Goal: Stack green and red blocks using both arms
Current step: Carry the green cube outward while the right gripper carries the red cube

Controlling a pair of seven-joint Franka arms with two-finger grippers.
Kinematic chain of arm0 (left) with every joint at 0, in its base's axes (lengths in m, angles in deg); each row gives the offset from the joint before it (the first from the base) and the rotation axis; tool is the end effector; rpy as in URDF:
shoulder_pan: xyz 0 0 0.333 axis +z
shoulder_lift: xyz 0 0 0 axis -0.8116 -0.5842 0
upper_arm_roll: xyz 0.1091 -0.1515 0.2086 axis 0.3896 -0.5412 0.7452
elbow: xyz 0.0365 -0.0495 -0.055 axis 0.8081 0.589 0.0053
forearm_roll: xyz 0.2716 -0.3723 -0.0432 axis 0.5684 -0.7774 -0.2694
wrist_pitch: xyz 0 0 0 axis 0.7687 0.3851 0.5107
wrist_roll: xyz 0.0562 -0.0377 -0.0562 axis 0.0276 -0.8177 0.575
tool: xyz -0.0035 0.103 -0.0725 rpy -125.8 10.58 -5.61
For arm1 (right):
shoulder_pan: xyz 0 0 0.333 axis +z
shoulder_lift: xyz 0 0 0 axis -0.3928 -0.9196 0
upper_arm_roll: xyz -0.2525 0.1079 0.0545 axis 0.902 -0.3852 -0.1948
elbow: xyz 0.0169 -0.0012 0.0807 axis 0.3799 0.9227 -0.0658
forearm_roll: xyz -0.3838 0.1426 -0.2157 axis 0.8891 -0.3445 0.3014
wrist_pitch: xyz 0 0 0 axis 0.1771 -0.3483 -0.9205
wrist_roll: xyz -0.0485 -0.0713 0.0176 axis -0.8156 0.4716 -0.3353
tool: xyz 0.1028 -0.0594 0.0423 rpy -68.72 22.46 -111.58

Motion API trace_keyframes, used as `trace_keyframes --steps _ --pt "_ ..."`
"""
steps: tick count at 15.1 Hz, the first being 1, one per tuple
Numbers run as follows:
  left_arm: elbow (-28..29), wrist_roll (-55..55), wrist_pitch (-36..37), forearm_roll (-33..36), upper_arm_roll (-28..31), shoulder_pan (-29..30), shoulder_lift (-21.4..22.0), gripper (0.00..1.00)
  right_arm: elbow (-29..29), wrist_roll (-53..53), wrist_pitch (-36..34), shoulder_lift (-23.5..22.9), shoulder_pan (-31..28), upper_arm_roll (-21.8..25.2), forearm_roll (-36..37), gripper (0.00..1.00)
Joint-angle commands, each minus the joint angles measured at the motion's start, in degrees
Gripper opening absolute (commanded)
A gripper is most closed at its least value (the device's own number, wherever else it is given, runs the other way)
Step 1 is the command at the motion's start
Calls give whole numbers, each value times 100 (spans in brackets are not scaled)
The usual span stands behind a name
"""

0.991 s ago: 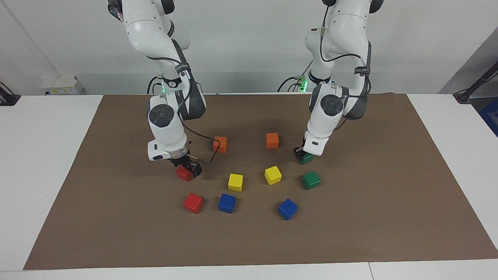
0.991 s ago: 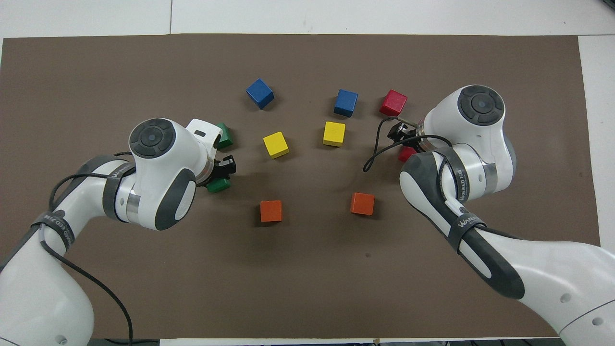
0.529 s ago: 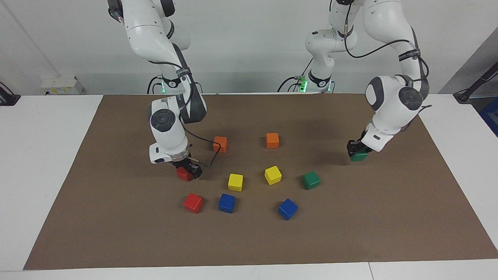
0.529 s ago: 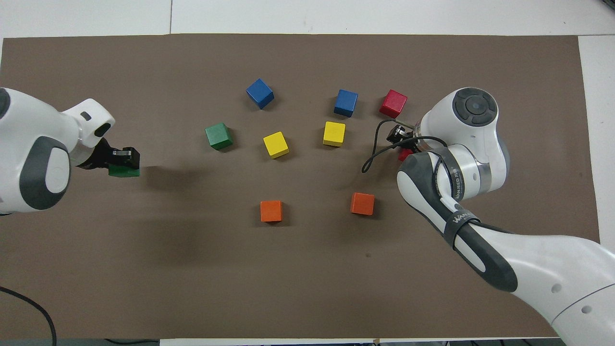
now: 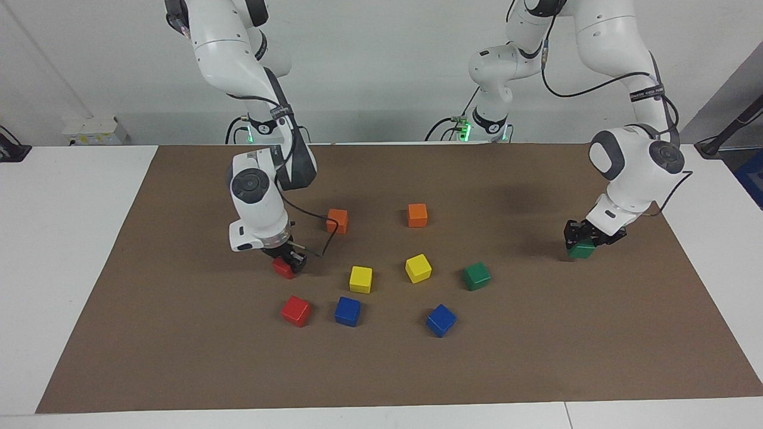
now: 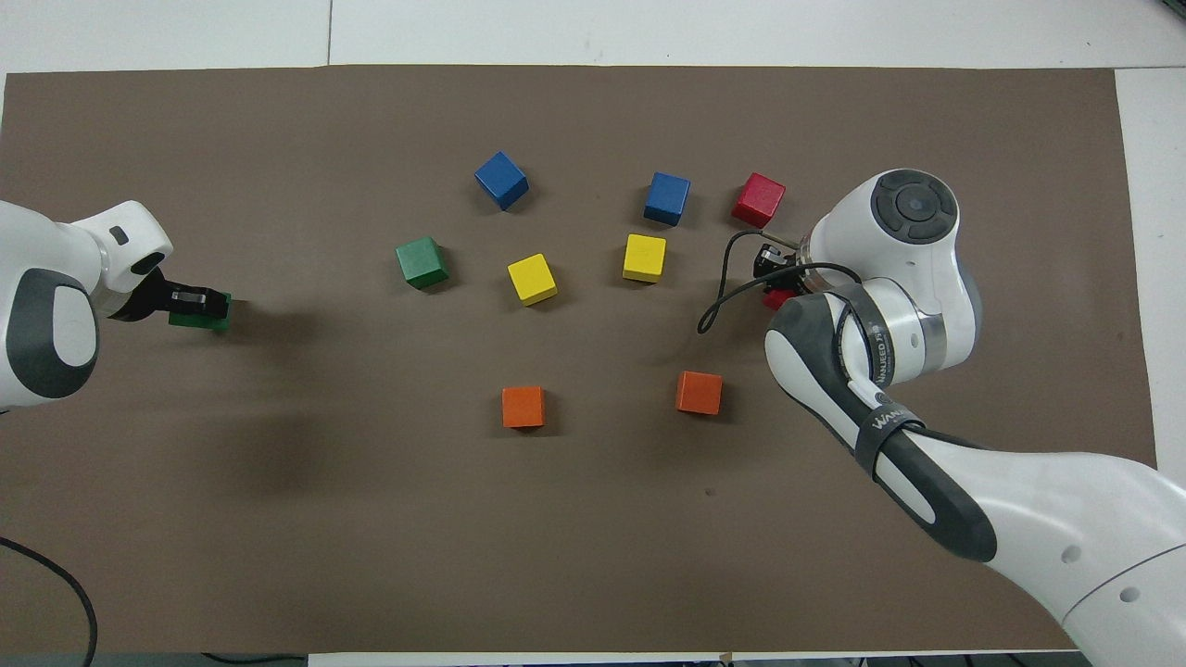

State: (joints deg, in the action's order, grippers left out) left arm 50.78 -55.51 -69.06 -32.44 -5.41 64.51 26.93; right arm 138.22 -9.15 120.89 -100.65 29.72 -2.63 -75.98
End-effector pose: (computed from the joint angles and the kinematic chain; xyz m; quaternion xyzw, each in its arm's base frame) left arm 0.6407 0.0585 0.2309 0.9951 -0.0973 0.0020 0.0159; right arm 0.6452 0.1481 0.1967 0.9638 -0.2662 -0.0129 0.0049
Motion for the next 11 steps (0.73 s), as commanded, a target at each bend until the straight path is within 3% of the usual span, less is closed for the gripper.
trace_keyframes --steps 1,5,6,7,8,11 --pt "73 5 -184 65 -50 47 -84 0 -83 307 -15 -27 -79 -11 83 0" --pt "91 14 -272 65 -41 64 -93 0 -40 1781 -604 446 -605 -3 92 0" --pt "108 31 -272 65 -41 73 -93 27 -13 2151 -631 526 -815 -3 92 0" --pt "134 75 -281 65 -41 91 -93 60 -4 2538 -631 561 -1018 -11 92 0" --pt "187 197 -316 65 -41 82 -84 100 91 2873 -597 597 -1159 -11 92 0" --pt "223 462 -580 65 -41 56 -93 100 487 3568 262 615 -1397 -3 92 0"
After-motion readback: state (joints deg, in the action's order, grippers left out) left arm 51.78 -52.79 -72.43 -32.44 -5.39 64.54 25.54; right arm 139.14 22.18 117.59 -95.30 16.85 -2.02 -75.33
